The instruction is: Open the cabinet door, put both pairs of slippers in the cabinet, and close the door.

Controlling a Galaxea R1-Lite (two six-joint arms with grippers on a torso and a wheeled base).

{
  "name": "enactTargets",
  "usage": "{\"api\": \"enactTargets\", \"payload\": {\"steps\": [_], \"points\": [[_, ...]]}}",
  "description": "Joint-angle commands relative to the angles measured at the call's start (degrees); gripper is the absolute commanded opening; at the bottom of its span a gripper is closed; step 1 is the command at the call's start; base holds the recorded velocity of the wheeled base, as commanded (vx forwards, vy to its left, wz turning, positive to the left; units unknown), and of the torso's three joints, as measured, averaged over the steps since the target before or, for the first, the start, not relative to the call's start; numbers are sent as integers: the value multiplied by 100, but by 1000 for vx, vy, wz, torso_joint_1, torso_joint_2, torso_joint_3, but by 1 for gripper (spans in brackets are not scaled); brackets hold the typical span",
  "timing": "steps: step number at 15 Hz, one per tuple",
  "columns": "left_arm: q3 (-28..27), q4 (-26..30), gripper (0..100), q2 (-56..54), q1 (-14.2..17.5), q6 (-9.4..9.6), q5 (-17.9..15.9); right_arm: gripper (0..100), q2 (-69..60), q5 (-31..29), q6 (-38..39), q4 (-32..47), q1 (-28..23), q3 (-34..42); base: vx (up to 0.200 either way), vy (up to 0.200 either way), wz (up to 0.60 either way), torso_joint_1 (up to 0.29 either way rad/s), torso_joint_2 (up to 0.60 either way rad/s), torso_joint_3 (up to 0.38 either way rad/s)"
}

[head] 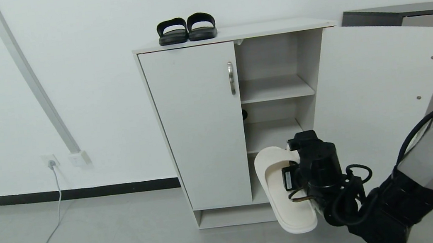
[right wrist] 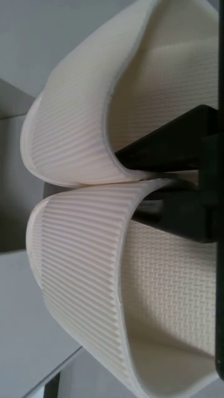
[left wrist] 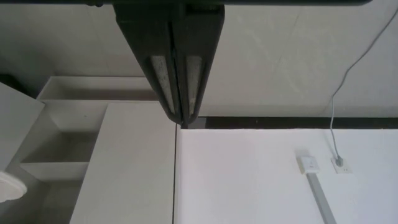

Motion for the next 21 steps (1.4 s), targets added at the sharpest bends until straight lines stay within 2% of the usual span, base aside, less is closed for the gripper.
{"api": "enactTargets", "payload": {"steps": [1,3,7,15,16,19,21], "points": [[0,2,0,44,3,0,3,0,145,-394,570,1092,188,-996,0,0,0,0,0,0],[0,2,0,44,3,0,3,0,277,-816,1063,1681,302,-1427,0,-200,0,0,2,7],[0,2,0,44,3,0,3,0,470,-886,1063,1672,346,-1418,0,-200,0,0,0,-2],[0,2,0,44,3,-44,3,0,690,-895,1001,1558,373,-1409,0,0,0,0,0,0],[0,2,0,44,3,-44,3,0,778,-851,904,1426,373,-1427,0,0,0,0,0,0],[-9,2,0,44,3,-44,3,0,1261,-403,201,178,302,-1260,0,0,0,0,0,0],[0,2,0,44,3,-44,3,0,1323,-271,-106,-165,311,-1084,0,0,0,0,0,0]]}}
